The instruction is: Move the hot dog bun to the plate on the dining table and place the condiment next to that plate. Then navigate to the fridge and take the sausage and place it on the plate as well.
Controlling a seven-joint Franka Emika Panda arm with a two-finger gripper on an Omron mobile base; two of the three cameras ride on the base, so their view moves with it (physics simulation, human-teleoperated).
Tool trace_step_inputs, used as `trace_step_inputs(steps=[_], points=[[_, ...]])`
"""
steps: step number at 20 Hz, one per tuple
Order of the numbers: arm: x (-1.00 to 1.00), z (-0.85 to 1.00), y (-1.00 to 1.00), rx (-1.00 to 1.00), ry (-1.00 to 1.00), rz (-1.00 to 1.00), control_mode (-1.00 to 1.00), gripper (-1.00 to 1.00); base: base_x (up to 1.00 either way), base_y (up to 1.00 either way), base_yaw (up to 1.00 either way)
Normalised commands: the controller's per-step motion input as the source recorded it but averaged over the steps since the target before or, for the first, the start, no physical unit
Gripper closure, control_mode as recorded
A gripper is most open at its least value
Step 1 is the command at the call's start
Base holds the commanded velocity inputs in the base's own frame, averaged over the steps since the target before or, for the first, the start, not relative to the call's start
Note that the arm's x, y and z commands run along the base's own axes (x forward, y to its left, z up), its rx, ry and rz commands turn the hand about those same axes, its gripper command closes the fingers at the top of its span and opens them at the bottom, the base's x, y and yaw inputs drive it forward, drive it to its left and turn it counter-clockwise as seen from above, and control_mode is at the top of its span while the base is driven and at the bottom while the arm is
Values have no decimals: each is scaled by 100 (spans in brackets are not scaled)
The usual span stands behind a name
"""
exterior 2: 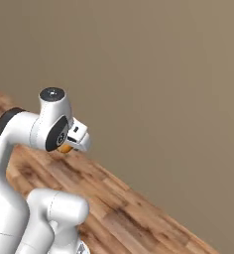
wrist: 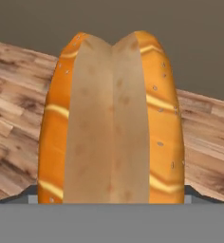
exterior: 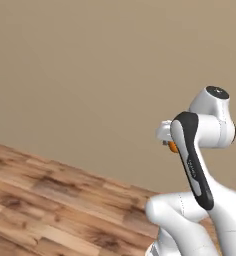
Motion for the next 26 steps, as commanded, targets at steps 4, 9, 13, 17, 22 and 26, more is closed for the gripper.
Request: trace_step_inputs(steps=[4, 9, 13, 17, 22, 26], points=[[0, 0, 0, 0, 0, 0, 100, 100, 77, 0, 68], [0, 0, 0, 0, 0, 0, 100, 100, 93, 0, 65], [0, 0, 0, 0, 0, 0, 100, 100, 100, -1, 58], [0, 0, 0, 0, 0, 0, 100, 100, 100, 0, 36], [0, 0, 0, 0, 0, 0, 100, 100, 100, -2, 31], [0, 0, 0, 0, 0, 0, 100, 100, 100, -6, 48]])
